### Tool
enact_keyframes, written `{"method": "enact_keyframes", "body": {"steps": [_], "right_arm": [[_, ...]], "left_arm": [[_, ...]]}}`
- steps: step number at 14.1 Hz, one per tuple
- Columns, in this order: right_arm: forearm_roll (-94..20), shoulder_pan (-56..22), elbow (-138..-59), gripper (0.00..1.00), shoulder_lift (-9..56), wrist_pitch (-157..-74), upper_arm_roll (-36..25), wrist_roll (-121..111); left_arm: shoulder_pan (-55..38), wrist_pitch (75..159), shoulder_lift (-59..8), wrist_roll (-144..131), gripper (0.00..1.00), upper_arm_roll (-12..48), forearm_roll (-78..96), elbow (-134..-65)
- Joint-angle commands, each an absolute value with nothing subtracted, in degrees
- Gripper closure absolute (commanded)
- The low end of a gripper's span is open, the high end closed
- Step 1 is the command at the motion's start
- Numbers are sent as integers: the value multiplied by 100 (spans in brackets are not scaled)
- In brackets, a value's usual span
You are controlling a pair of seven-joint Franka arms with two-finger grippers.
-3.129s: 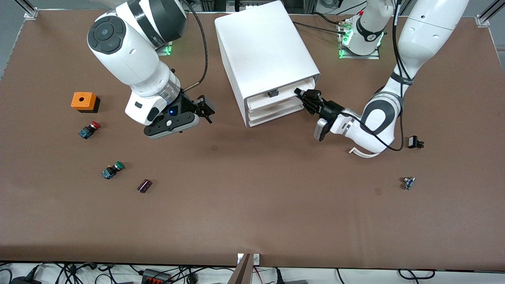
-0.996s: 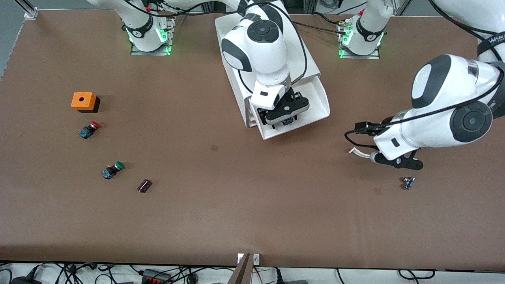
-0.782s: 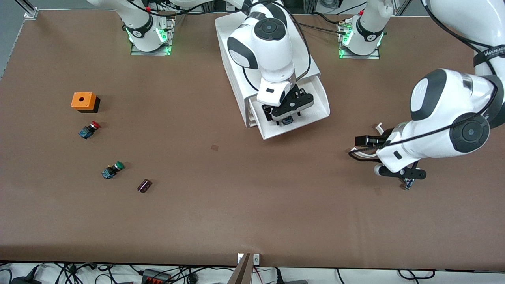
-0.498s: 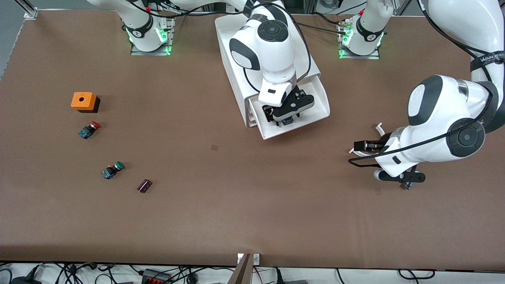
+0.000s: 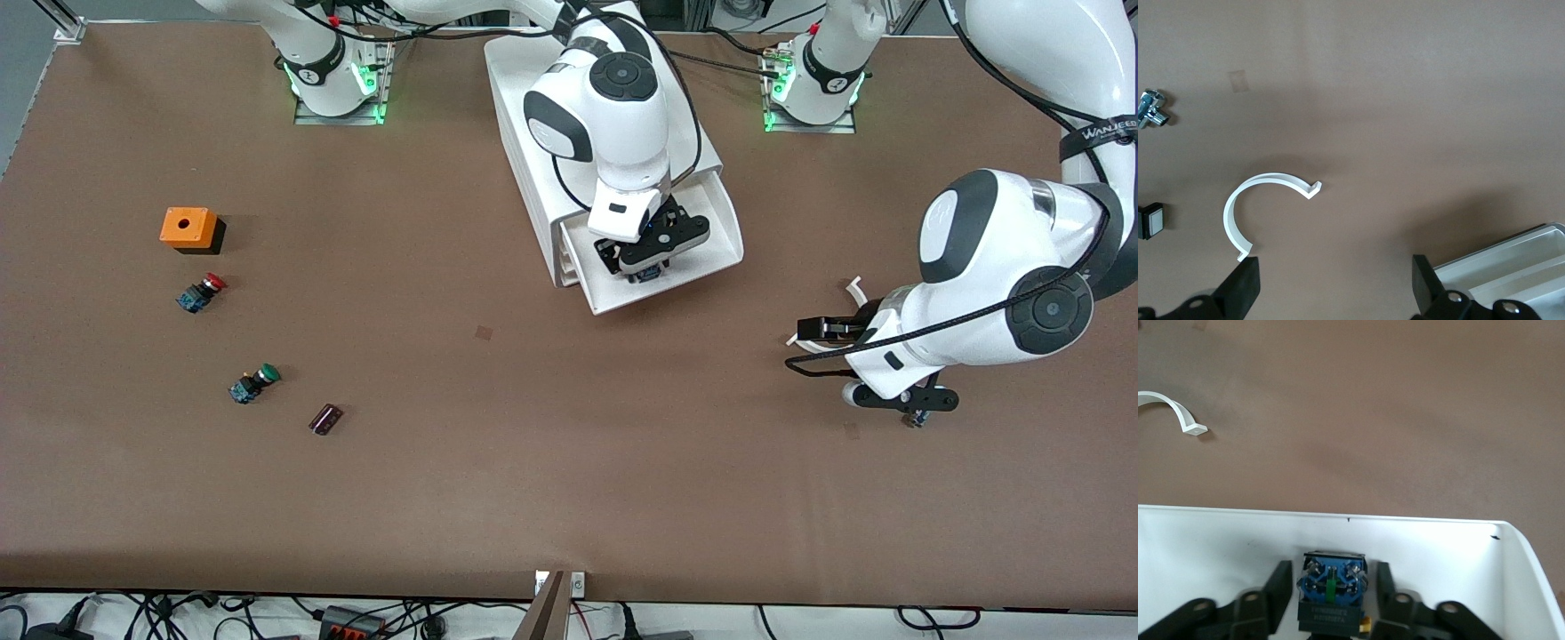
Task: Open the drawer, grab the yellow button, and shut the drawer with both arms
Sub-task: 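Lift the button with the right gripper while the left gripper approaches the drawer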
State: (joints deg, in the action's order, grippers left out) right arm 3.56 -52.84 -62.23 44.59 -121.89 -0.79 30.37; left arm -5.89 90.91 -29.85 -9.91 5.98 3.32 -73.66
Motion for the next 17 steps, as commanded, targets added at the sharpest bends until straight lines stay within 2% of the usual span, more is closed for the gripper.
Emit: {"method": "enact_keyframes", "body": {"steps": [1, 2, 3, 9, 11, 15, 17], "right_arm": [[596, -5396, -6038, 66, 4500, -11980, -167, 3155], [754, -5449, -6038, 76, 4491, -11962, -219, 3155], [756, -5449, -6029, 100, 4474, -11901, -228, 3155], [599, -5239, -5741, 100, 4368, -11778, -246, 3182], [169, -4915, -5538, 100, 4246, -11664, -246, 3182], [105, -4133, -5546, 100, 3920, -10988, -238, 3138], [132, -3588, -5659, 100, 3815, -10646, -220, 2989]], "left_arm": [[-563, 9062, -2988, -1055, 0, 642, 255, -7348], [-554, 9053, -2988, -1055, 0, 642, 255, -7348], [-554, 9044, -2988, -1063, 0, 642, 255, -7348], [-527, 9061, -2979, -1072, 0, 642, 561, -7339], [-545, 9079, -2988, -1081, 0, 633, 633, -7330], [-623, 9131, -3102, -2228, 0, 642, 685, -7339], [-790, 9612, -3164, -2801, 0, 650, 686, -7618]]}}
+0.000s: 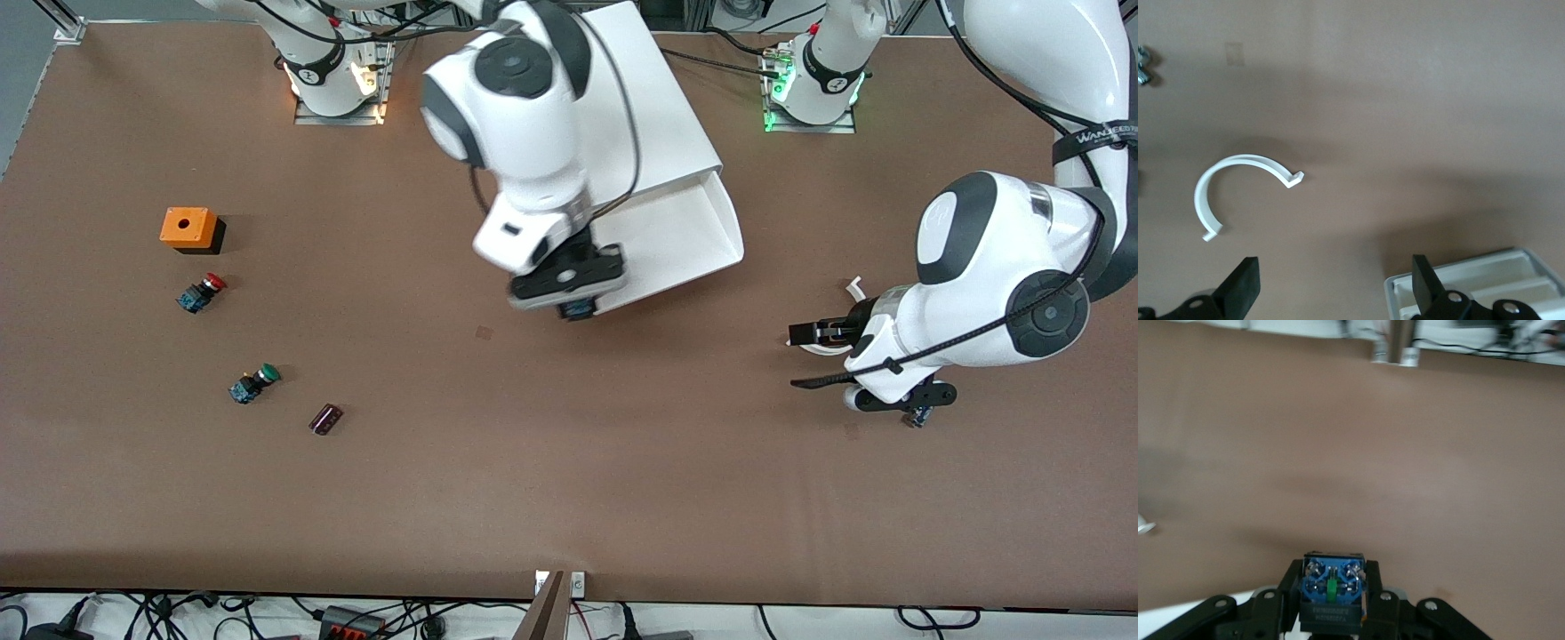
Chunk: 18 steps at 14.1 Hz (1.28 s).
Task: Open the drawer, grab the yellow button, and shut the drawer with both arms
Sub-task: 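Lift the button with the right gripper while the left gripper approaches the drawer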
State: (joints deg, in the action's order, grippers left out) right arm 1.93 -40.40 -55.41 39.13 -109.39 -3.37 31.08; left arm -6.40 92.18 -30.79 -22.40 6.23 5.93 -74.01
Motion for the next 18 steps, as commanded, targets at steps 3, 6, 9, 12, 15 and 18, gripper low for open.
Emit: {"method": "enact_keyframes", "body": {"steps": [3, 6, 9, 12, 15, 18], "right_arm": [[79, -3078, -6247, 100, 3666, -10353, -211, 2786], [70, -2743, -6844, 100, 3551, -10345, -211, 2429], [70, -2295, -7547, 100, 3437, -10336, -211, 1480], [62, -1943, -8049, 100, 3437, -10432, -176, 627], [-209, -1785, -8489, 100, 3375, -10704, -176, 378], [-475, -1697, -9016, 100, 3261, -11056, -176, 378]], "left_arm": [[-984, 10404, -3103, -2997, 0, 659, 677, -8041], [-1159, 10485, -3129, -3110, 0, 843, 677, -8156], [-1598, 10827, -2980, -4154, 0, 861, 607, -8577], [-1898, 11537, -2726, -4779, 0, 861, 527, -9304], [-2056, 11760, -2295, -5060, 0, 1045, 527, -9816], [-2048, 11716, -2180, -5668, 0, 1379, 527, -10097]]}}
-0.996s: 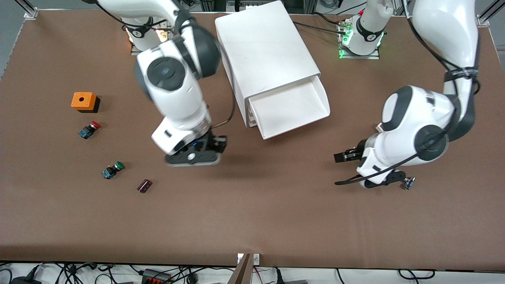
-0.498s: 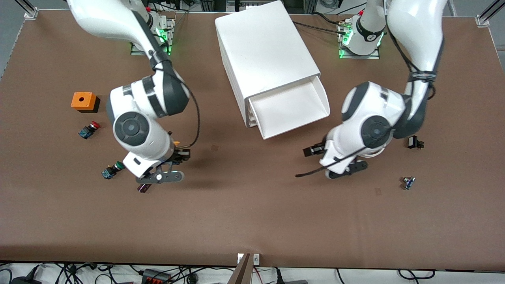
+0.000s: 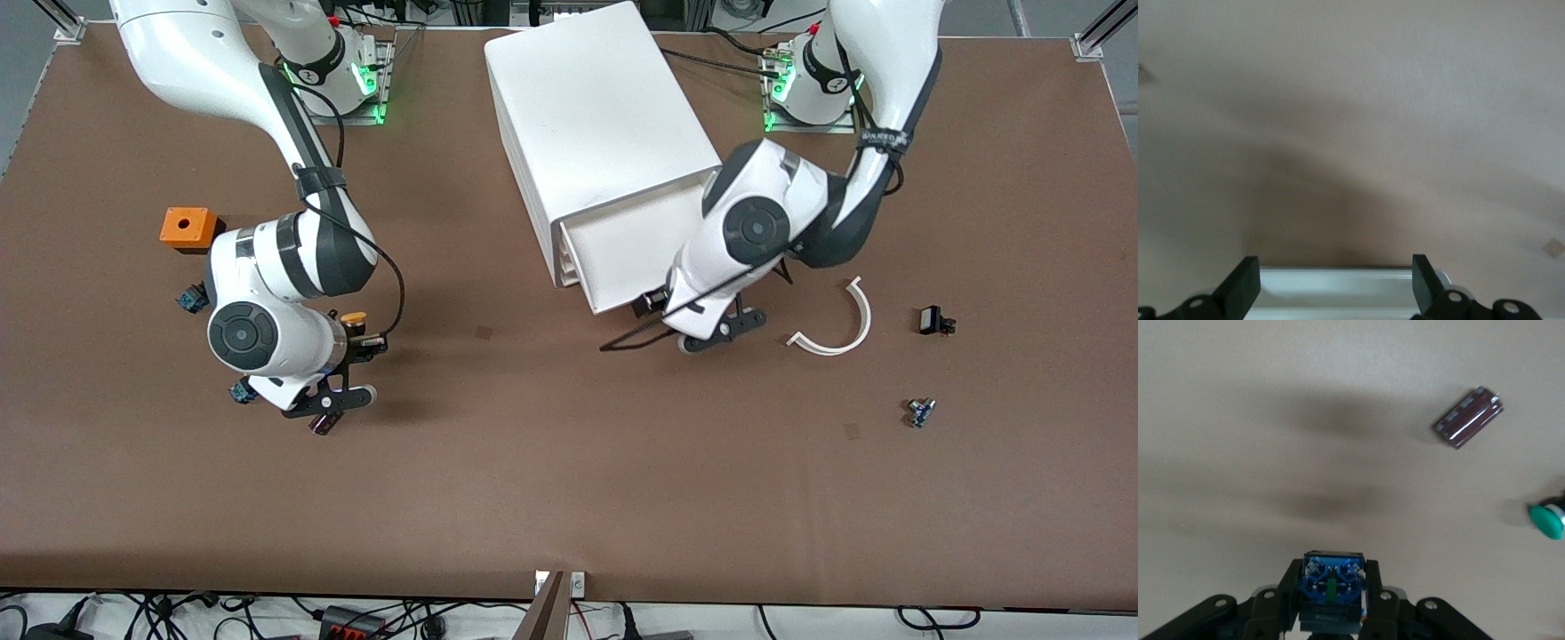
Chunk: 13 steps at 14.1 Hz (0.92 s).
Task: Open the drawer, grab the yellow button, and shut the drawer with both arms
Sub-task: 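Close the drawer with the left gripper while the right gripper lowers the button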
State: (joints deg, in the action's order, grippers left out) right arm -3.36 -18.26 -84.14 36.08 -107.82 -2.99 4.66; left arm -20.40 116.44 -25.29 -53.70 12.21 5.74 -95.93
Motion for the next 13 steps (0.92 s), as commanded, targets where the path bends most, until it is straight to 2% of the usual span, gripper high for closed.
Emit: {"method": "enact_keyframes", "body": {"steps": [1, 3, 7, 13], "right_arm": [[-475, -1688, -9165, 100, 3261, -11161, -176, 378], [-475, -1670, -9473, 100, 3243, -11503, -176, 378], [-466, -1679, -9940, 100, 3182, -12137, -167, 317], [-466, -1626, -10449, 100, 3164, -12759, -167, -807]], "left_arm": [[-2048, 11716, -2162, -5669, 0, 1536, 527, -10264], [-1995, 11707, -2153, -5651, 0, 1914, 527, -10467], [-1969, 11304, -2127, -5660, 0, 2249, 536, -10477], [-1881, 11153, -2048, -5643, 0, 2303, 554, -10424]]}}
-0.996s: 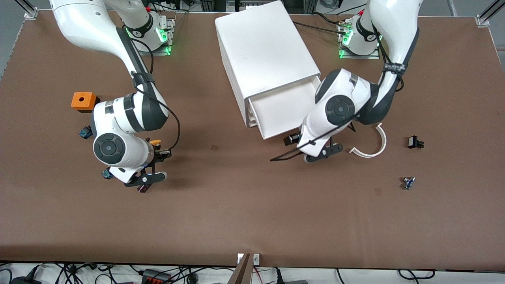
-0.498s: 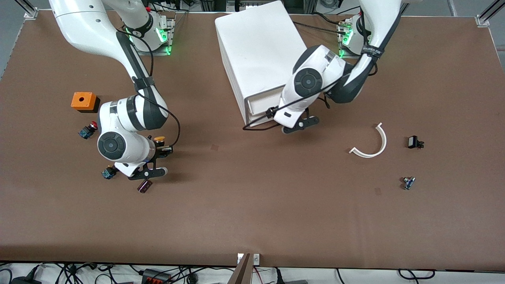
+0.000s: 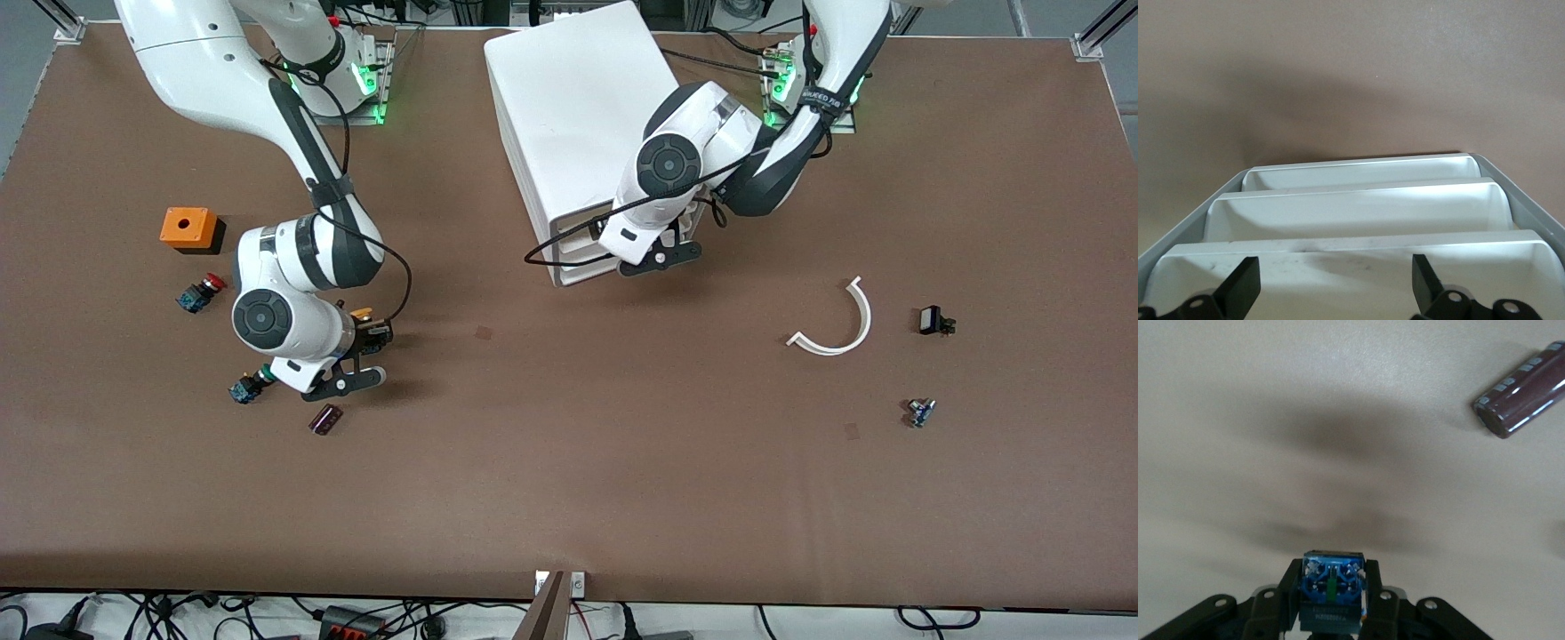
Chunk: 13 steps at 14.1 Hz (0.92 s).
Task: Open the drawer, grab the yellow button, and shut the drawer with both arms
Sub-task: 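Close the drawer with the left gripper while the right gripper lowers the button, then set the button down with the right gripper while the left gripper withdraws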
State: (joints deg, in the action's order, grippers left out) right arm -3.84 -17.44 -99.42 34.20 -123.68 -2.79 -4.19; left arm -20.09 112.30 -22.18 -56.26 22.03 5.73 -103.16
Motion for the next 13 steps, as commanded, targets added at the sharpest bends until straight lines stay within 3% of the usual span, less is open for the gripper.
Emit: {"method": "enact_keyframes", "body": {"steps": [1, 6, 9, 10, 11, 12, 13], "right_arm": [[-475, -1600, -10624, 100, 3155, -13049, -158, -904], [-475, -1600, -10705, 100, 3269, -13297, -167, -940], [-475, -1591, -10705, 100, 3410, -13456, -167, -932], [-475, -1591, -10653, 91, 3401, -13395, -167, -827], [-475, -1608, -10626, 28, 3367, -13368, -167, -678], [-475, -1608, -10591, 0, 3253, -13351, -167, -511], [-475, -1635, -10469, 0, 3148, -13159, -167, -379]], "left_arm": [[-1837, 11153, -2048, -5625, 0, 2277, 528, -10389], [-1117, 11136, -1943, -4651, 0, 2259, -410, -9898], [-687, 10637, -1881, -3871, 0, 2259, -756, -9363], [-494, 10330, -1898, -3371, 0, 2259, -756, -9038], [-327, 10023, -1907, -2931, 0, 2250, -756, -8774], [-108, 9785, -1899, -2596, 0, 2241, -756, -8641], [129, 9582, -1872, -2219, 0, 2250, -756, -8492]]}}
